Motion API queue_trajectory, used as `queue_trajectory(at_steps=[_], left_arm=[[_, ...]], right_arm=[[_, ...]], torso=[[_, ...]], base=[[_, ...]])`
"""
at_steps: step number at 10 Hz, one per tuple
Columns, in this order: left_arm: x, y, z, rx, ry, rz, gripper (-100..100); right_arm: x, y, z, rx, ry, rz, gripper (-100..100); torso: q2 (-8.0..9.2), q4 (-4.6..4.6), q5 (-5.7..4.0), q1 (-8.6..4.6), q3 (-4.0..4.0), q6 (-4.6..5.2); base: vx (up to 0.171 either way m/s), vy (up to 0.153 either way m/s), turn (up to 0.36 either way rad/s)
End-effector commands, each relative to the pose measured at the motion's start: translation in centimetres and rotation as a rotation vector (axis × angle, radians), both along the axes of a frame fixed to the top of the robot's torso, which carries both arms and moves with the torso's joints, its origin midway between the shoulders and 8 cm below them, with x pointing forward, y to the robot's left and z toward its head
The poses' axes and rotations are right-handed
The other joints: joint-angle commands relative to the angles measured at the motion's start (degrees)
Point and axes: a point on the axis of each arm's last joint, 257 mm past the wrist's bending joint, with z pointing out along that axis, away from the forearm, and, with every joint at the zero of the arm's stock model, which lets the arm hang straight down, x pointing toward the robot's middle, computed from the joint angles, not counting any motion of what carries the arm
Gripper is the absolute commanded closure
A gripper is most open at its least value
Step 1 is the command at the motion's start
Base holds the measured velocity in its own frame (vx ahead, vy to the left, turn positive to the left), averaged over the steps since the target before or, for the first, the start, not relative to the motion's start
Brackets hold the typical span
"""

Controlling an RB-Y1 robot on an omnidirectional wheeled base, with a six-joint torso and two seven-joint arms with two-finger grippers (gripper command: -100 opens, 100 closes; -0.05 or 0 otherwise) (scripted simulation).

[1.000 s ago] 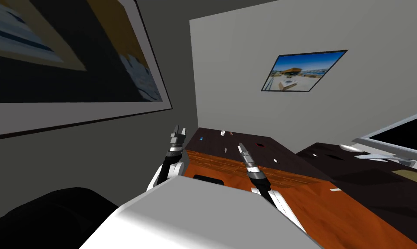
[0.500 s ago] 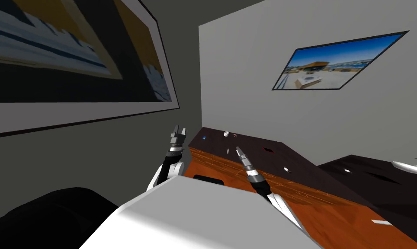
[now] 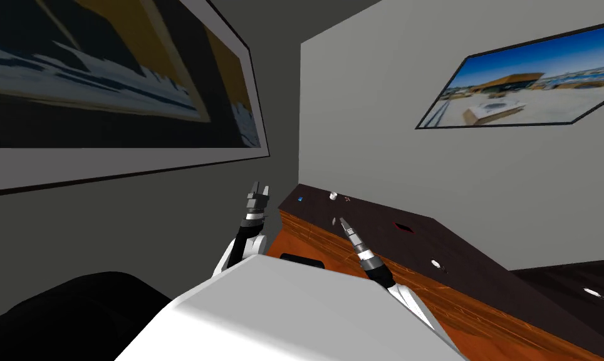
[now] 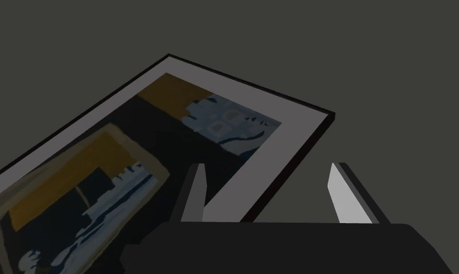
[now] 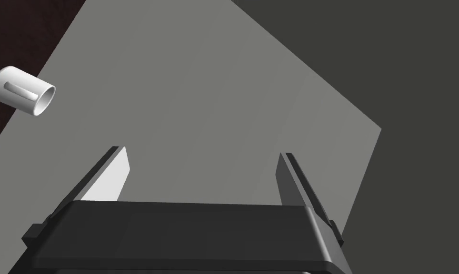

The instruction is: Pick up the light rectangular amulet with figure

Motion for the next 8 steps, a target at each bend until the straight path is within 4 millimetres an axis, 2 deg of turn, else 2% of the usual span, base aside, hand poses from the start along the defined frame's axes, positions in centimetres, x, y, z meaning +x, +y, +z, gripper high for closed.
queue_trajectory(at_steps=[1, 2, 3, 4, 5, 6, 7, 8], left_arm=[[0.0, 0.0, 0.0, 0.0, 0.0, 0.0, 0], [0.0, 0.0, 0.0, 0.0, 0.0, 0.0, 0], [0.0, 0.0, 0.0, 0.0, 0.0, 0.0, 0], [0.0, 0.0, 0.0, 0.0, 0.0, 0.0, 0], [0.0, 0.0, 0.0, 0.0, 0.0, 0.0, 0], [0.0, 0.0, 0.0, 0.0, 0.0, 0.0, 0], [0.0, 0.0, 0.0, 0.0, 0.0, 0.0, 0], [0.0, 0.0, 0.0, 0.0, 0.0, 0.0, 0]], right_arm=[[-0.1, 0.1, -1.6, -0.03, 0.034, 0.013, -100], [-0.1, 0.1, -1.8, -0.045, 0.036, 0.016, -100], [-0.8, -0.3, -3.9, -0.054, 0.095, 0.03, -100], [-0.9, -0.1, -4.2, -0.079, 0.099, 0.036, -100], [-0.9, -0.1, -4.3, -0.086, 0.1, 0.037, -100], [-1.7, -0.6, -6.5, -0.101, 0.161, 0.052, -100], [-1.8, -0.5, -6.8, -0.127, 0.165, 0.058, -100], [-2.7, -1.1, -8.8, -0.134, 0.223, 0.07, -100]], torso=[[0.0, 0.0, 0.0, 0.0, 0.0, 0.0], [-0.03, 0.0, -0.01, 0.0, -0.02, 0.04], [-0.09, -0.01, 0.02, 0.11, -0.05, 0.05], [-0.06, -0.01, 0.02, 0.09, -0.04, 0.0], [-0.06, -0.01, 0.01, 0.07, -0.03, 0.02], [-0.1, -0.02, 0.02, 0.13, -0.06, 0.06], [-0.09, -0.02, 0.02, 0.11, -0.05, -0.01], [-0.07, -0.01, 0.01, 0.06, -0.04, 0.05]], base=[[-0.032, -0.067, 0.181], [-0.017, -0.029, 0.021], [-0.029, -0.036, 0.322], [-0.035, -0.049, 0.275], [-0.017, -0.03, 0.016], [-0.027, -0.031, 0.371], [-0.034, -0.05, 0.228], [-0.038, -0.064, 0.365]])
